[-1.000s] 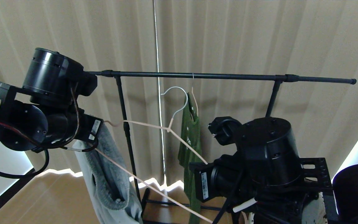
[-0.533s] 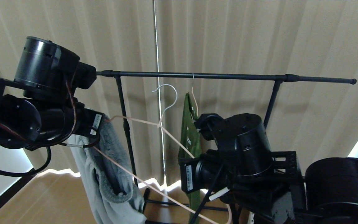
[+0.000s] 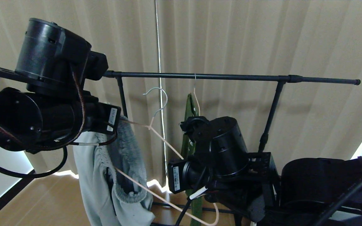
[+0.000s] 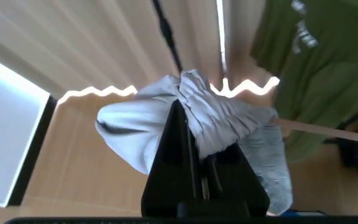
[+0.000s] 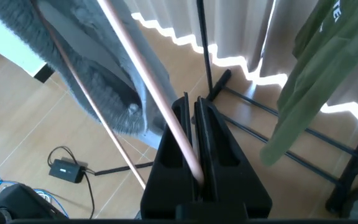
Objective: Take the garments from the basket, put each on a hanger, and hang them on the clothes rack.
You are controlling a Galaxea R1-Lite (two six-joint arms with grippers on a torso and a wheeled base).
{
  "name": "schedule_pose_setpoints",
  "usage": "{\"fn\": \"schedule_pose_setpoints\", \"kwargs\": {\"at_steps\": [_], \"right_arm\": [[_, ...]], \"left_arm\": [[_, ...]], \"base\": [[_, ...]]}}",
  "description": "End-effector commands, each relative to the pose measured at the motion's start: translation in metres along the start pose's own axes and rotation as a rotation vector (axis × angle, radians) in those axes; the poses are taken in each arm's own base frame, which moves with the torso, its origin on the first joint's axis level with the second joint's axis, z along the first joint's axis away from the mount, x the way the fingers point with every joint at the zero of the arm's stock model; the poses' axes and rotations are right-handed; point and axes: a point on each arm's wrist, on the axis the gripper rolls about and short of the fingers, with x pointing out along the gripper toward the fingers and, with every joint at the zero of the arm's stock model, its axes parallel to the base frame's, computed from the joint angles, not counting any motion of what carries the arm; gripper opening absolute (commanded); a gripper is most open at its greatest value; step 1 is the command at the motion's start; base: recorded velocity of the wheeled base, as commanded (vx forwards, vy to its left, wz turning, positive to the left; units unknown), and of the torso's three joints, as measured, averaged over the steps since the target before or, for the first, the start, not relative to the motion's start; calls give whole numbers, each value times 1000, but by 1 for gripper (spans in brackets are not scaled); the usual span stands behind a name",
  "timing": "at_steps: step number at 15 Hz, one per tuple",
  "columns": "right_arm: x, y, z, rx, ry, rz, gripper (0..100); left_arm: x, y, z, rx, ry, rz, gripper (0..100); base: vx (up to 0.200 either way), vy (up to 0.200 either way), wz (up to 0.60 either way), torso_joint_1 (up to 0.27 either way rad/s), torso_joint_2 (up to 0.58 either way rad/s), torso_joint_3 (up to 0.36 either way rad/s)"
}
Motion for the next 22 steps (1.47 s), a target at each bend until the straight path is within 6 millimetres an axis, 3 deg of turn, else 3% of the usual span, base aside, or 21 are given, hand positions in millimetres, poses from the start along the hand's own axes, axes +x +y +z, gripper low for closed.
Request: {"fn": "schedule_pose_setpoints", "kwargs": {"at_steps": [1, 6, 10, 16, 17, 22], "right_arm": [[0, 0, -1, -1, -2, -6, 0], [-18, -9, 2, -3, -36, -54, 0], [-35, -15, 15, 10, -85, -46, 0], [-49, -21, 12, -48, -147, -12, 0], [-51, -22, 10, -62, -162, -6, 0], [-59, -38, 13, -114, -230, -22, 0]], "left_arm": [[-20, -13, 2, 22, -45, -81, 0], [-44, -15, -5, 61, -67, -312, 0], [-47, -16, -25, 119, -32, -389, 0], [-49, -22, -41, 133, -55, -423, 0], [-50, -23, -43, 137, -53, -428, 100], [-61, -15, -46, 164, -88, -438, 100]], "base": [[0, 0, 0, 0, 0, 0], [0, 0, 0, 0, 0, 0], [0, 0, 0, 0, 0, 0], [0, 0, 0, 0, 0, 0], [0, 0, 0, 0, 0, 0], [0, 0, 0, 0, 0, 0]]}}
